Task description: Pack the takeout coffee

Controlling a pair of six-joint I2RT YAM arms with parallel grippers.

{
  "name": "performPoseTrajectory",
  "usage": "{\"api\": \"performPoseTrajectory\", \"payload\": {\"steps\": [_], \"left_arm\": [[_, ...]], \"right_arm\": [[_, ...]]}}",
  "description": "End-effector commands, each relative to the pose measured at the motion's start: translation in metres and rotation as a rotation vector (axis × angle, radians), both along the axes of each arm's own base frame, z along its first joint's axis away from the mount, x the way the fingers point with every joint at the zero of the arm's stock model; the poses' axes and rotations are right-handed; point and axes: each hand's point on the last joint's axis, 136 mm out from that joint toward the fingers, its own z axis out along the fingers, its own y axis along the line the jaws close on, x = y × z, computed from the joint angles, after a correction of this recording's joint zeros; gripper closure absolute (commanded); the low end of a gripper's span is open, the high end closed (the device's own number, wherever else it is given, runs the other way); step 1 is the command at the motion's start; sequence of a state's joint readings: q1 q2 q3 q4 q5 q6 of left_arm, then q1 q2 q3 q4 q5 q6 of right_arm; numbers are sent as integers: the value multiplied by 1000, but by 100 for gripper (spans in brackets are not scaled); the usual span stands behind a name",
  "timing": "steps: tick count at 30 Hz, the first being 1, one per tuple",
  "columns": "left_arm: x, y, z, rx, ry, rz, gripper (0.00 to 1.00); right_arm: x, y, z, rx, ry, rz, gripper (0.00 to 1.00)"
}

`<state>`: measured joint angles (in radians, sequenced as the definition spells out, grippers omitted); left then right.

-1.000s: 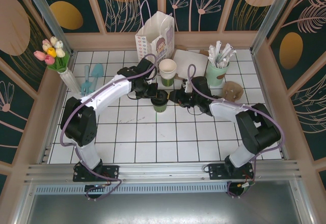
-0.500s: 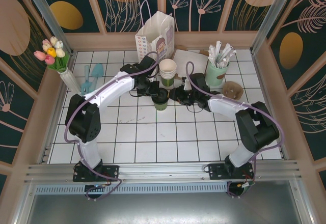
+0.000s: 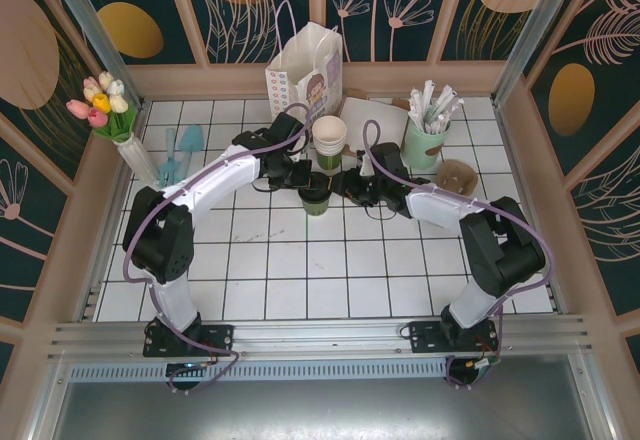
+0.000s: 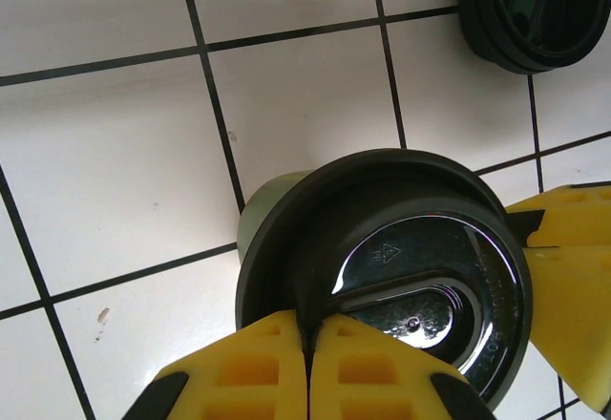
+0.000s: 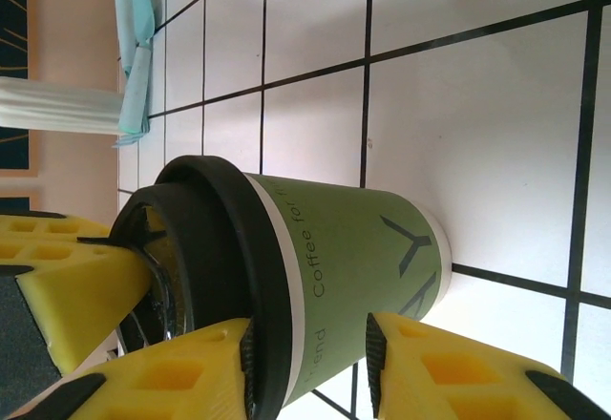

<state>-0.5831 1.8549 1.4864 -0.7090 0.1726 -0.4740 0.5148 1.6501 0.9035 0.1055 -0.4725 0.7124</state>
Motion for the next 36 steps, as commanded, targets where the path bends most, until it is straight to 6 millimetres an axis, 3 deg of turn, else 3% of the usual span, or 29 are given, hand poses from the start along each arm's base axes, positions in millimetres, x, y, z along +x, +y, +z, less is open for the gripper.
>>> {"api": "performPoseTrajectory", "payload": {"steps": [1, 5, 8, 12, 14, 21, 25, 30, 36], "left_arm": [[-85, 58, -116, 319, 405, -65, 100], [-56, 36, -75, 243, 291, -81, 100], [-36, 28, -38, 220, 187, -115, 100], [-28, 21, -4, 194, 131, -162, 100], [-27, 17, 6, 180, 121, -188, 100], [-26, 12, 15, 176, 122, -246, 100], [-28, 4, 17, 157, 113, -281, 100], [-28, 8, 8, 197, 126, -289, 100], [-25, 6, 5, 190, 116, -279, 100]], "right_arm": [[-54, -34, -88, -295, 240, 2, 61], [-35, 0, -27, -81, 85, 61, 55], [-19, 13, 15, 33, -12, 58, 49], [-15, 15, 42, 88, -71, 47, 36], [-7, 2, 40, 75, -68, 18, 28], [-8, -7, 32, 99, 1, -6, 1], [-12, -3, 21, 79, 50, 30, 1], [-13, 2, 6, 70, 117, 51, 1], [-7, 12, 0, 80, 147, 71, 1]]}}
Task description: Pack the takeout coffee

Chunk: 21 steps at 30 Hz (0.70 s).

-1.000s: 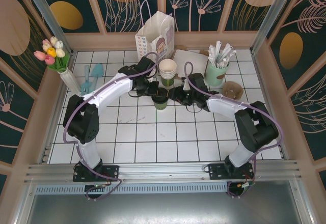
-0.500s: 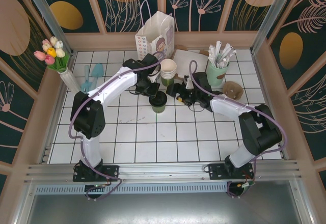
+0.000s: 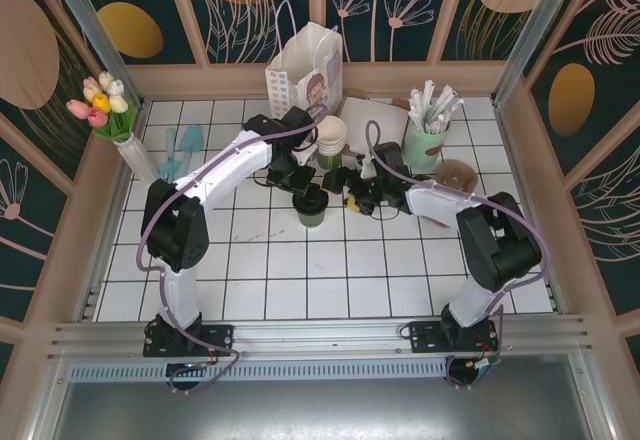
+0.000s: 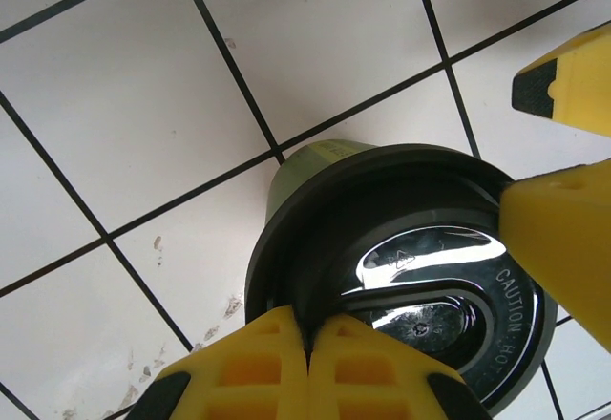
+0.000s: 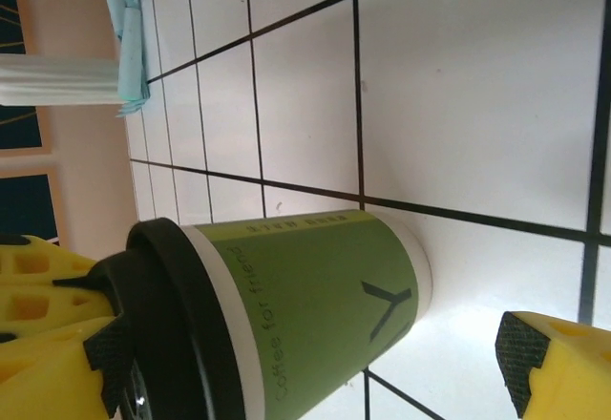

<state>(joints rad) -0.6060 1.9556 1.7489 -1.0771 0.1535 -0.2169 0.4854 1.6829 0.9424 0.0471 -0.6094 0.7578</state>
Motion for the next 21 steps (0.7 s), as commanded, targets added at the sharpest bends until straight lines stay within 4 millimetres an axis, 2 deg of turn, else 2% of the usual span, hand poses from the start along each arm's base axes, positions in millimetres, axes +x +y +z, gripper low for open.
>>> {"api": "performPoseTrajectory", "payload": {"steps": [1, 5, 15, 18, 21], "left_arm": [[-3, -1, -12, 24, 31, -19, 100], [-4, -1, -17, 21, 26, -16, 100], [-6, -3, -18, -11, 24, 5, 100], [-8, -1, -18, -9, 23, 10, 100], [-8, -1, -17, -12, 20, 14, 100]], "right_arm": [[2, 9, 0, 16, 24, 29, 1], [3, 14, -3, 26, 37, 41, 1], [4, 21, -26, 24, 99, 54, 1], [7, 22, -21, 42, 93, 42, 2], [14, 22, -4, 63, 52, 18, 2]]}}
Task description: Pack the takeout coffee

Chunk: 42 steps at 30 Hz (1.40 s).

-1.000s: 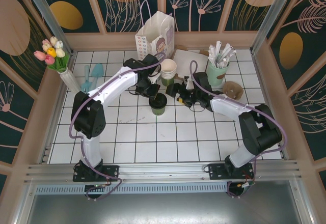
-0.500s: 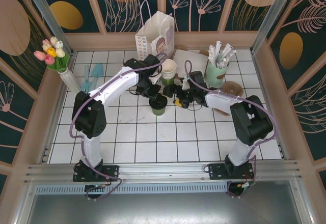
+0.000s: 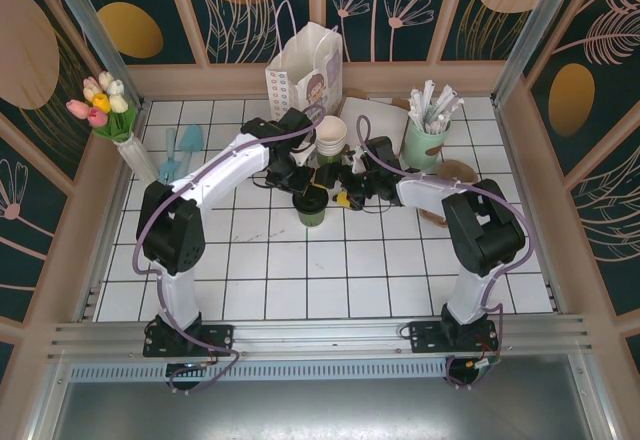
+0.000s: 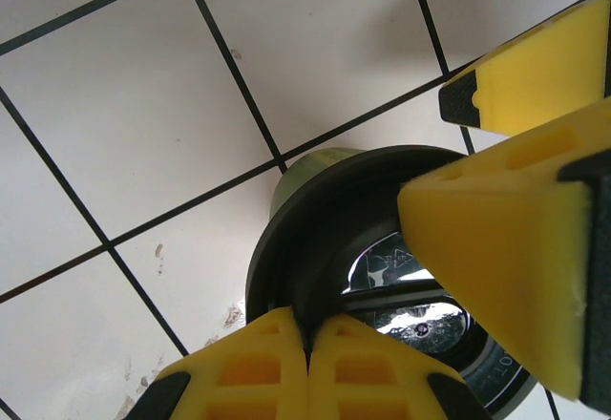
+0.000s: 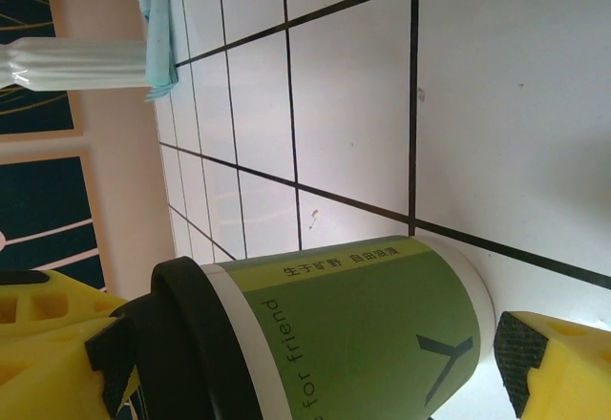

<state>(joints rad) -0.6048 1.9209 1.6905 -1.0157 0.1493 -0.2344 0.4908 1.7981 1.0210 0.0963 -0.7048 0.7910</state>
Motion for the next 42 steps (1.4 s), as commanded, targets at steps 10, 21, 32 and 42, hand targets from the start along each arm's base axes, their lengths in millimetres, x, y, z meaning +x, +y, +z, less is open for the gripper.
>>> {"api": "performPoseTrajectory", "payload": {"steps": [10, 21, 32, 42], "left_arm": [[-8, -4, -12, -3, 36, -3, 100], [-14, -3, -24, -14, 55, 10, 100], [-18, -4, -32, -44, 57, 33, 100], [-24, 5, -47, -34, 65, 114, 100]], "right_arm": [[8, -9, 11, 29, -8, -120, 2], [-19, -8, -40, -82, 93, -51, 2], [-33, -25, -83, -215, 164, -89, 2], [-45, -35, -106, -364, 127, -49, 3]]}}
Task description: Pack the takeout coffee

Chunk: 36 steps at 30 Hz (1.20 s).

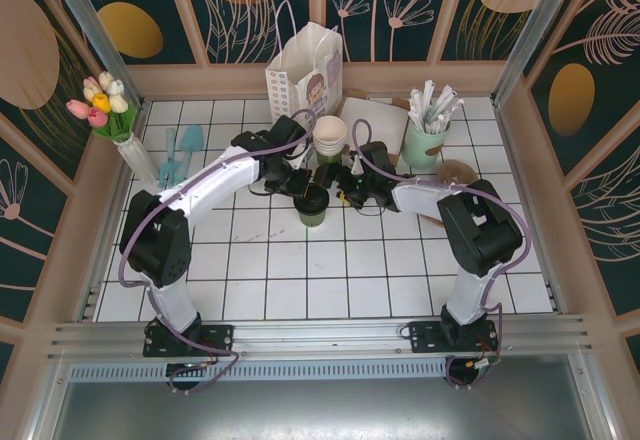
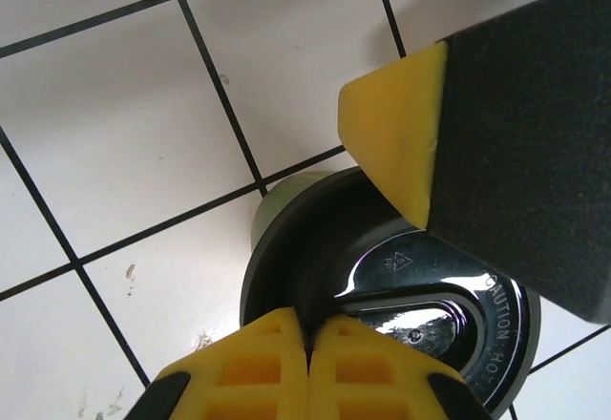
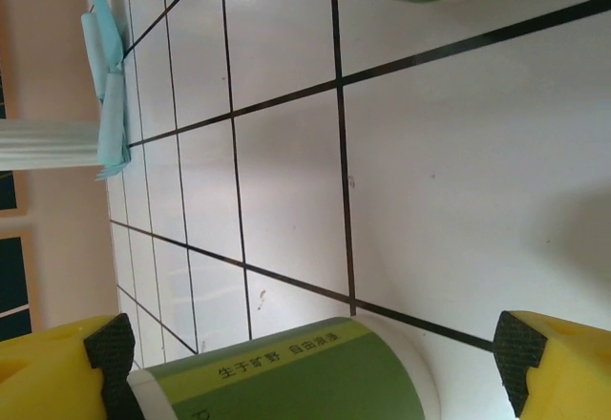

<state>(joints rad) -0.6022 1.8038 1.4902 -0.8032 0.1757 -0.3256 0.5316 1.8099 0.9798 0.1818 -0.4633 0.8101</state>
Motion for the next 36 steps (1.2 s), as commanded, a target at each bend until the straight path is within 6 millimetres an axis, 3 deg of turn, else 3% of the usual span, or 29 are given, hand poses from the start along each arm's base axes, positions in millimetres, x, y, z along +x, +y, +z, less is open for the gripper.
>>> {"api": "performPoseTrajectory", "payload": {"steps": [1, 6, 9, 13, 16, 22, 29, 36], "left_arm": [[-20, 9, -43, 76, 131, 42, 100], [-11, 11, -28, 76, 96, 108, 100], [-9, 10, -24, 68, 92, 125, 100], [-8, 9, -22, 64, 91, 129, 100], [-7, 8, -21, 62, 94, 130, 100], [-5, 5, -20, 57, 98, 125, 100], [-7, 6, -24, 66, 105, 124, 100], [-9, 6, -27, 65, 115, 120, 100]], "right_arm": [[-59, -21, -71, -192, 211, 82, 3], [-22, 4, 22, -39, -82, 98, 3], [-16, -3, 50, -58, -230, 91, 2], [-36, -15, 57, -75, -334, 147, 2], [-57, -25, 47, -82, -341, 182, 2], [-94, -14, 32, -50, -296, 309, 3], [-80, 5, 40, -41, -343, 272, 3], [-65, 5, 43, -33, -372, 186, 3]]}}
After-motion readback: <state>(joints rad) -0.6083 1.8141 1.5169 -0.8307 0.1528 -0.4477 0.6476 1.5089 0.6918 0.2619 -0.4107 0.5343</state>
